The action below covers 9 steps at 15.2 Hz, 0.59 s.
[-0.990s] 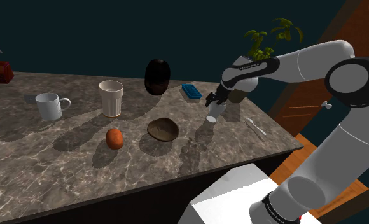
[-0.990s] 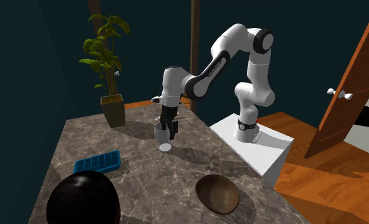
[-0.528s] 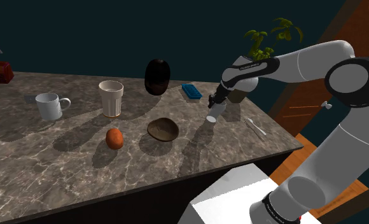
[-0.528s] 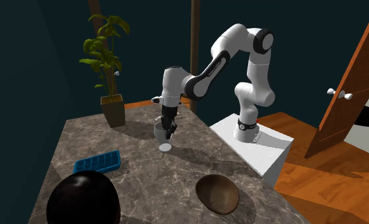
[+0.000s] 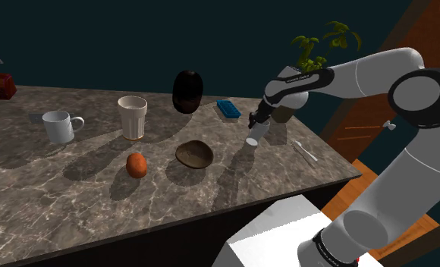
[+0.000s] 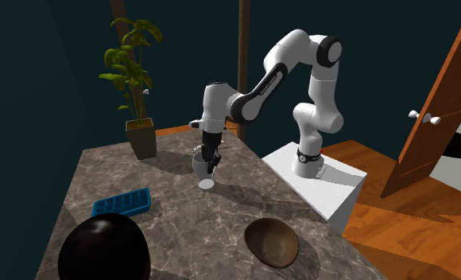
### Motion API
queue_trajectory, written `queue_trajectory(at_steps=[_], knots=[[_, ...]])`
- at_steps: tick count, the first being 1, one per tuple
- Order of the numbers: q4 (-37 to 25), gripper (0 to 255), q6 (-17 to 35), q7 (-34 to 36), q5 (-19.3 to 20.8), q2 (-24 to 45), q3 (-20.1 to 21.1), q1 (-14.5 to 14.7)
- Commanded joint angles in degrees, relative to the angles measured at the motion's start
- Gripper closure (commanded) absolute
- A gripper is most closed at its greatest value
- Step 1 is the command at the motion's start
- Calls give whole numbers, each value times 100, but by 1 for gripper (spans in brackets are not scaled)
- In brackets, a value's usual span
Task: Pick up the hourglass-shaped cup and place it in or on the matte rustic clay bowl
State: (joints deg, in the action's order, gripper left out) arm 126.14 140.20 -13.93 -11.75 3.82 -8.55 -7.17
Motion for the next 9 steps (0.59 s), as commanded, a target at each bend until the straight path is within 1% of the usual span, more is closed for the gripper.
queue_trajectory(at_steps=[1, 9], knots=[[-44, 255, -103, 35, 37, -61, -6, 0], [-331, 255, -682, 207, 210, -368, -22, -3]])
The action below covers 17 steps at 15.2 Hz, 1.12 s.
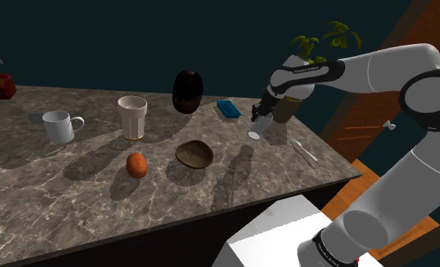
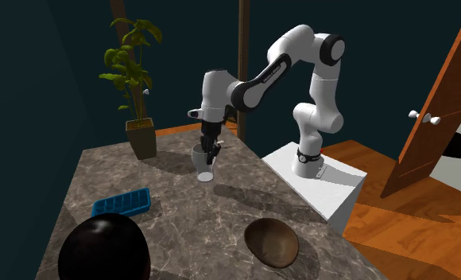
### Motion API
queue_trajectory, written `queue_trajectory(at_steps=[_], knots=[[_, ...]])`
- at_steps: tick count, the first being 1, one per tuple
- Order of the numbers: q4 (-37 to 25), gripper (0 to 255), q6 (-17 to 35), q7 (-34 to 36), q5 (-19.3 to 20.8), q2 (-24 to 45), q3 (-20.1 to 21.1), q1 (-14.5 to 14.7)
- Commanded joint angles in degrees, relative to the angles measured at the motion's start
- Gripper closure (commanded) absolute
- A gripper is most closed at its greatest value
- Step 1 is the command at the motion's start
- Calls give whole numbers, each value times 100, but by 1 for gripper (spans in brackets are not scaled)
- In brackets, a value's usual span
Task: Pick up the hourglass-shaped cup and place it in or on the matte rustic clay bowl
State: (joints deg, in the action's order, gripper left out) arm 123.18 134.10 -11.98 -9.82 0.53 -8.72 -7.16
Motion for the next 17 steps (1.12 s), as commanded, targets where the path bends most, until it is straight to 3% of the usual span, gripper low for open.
queue_trajectory(at_steps=[1, 13, 17], knots=[[-76, 255, -144, 31, 36, -72, -5, -5], [-668, 255, -1024, 217, 198, -376, -8, -14], [-523, 255, -1002, 826, 326, -566, 294, 230]])
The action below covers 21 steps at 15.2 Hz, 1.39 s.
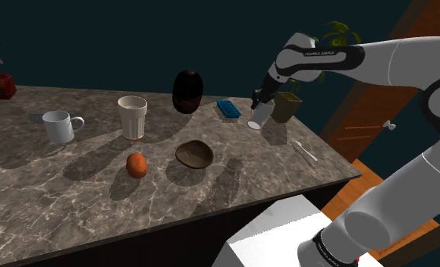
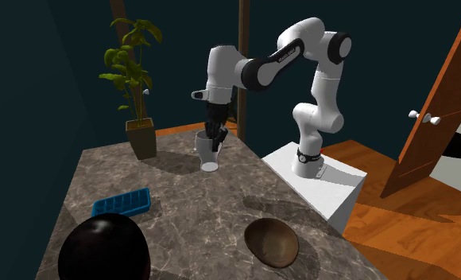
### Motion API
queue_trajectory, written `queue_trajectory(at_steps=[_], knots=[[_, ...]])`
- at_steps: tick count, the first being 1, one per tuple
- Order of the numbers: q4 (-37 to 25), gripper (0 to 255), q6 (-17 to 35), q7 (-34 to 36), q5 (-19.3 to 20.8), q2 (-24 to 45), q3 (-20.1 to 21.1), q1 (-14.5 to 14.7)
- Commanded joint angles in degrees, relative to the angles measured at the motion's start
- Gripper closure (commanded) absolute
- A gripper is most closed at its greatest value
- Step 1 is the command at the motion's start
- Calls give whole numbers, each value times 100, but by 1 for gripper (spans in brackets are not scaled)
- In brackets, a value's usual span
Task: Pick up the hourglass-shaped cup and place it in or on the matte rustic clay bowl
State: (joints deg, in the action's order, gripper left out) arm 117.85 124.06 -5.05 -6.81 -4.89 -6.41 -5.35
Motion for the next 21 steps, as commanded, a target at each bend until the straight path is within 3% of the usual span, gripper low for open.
queue_trajectory(at_steps=[1, 11, 21], knots=[[29, 255, 3, 285, 53, -58, 141, 109], [-138, 255, -85, 1796, 314, -87, 931, 693], [-975, 255, -358, 3292, 688, 440, 1661, 1289]])
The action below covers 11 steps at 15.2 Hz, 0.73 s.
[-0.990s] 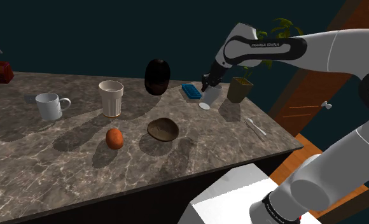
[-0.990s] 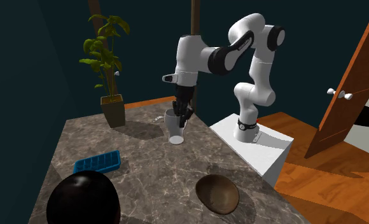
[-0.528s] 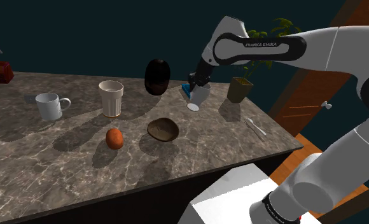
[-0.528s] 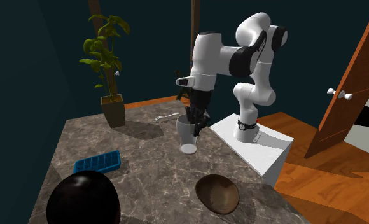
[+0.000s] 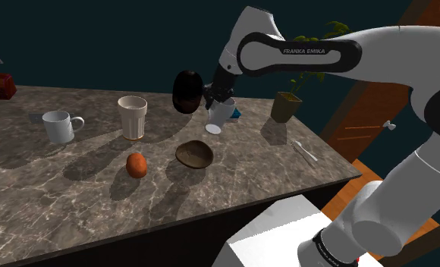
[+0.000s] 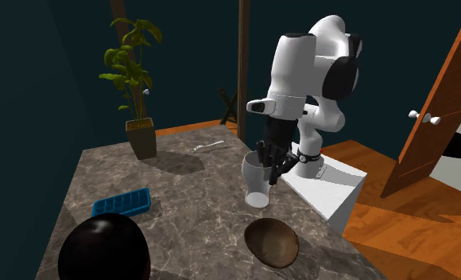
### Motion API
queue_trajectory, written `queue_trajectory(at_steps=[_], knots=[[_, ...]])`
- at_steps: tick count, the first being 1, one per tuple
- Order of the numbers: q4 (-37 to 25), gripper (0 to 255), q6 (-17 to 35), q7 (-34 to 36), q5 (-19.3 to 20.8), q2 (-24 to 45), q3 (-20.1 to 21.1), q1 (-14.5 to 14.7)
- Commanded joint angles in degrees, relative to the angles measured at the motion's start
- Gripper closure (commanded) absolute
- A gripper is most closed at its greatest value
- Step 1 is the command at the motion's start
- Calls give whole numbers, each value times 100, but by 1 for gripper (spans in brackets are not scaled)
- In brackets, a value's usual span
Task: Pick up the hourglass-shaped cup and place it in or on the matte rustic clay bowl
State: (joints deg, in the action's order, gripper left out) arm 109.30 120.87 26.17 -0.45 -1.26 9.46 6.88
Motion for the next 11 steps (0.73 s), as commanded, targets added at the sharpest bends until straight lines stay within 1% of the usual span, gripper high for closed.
queue_trajectory(at_steps=[1, 5, 11], knots=[[-241, 255, -80, 318, 101, 161, 140, 129], [-722, 255, -247, 822, 295, 492, 350, 362], [-330, 255, 202, 847, 321, 551, 346, 364]])
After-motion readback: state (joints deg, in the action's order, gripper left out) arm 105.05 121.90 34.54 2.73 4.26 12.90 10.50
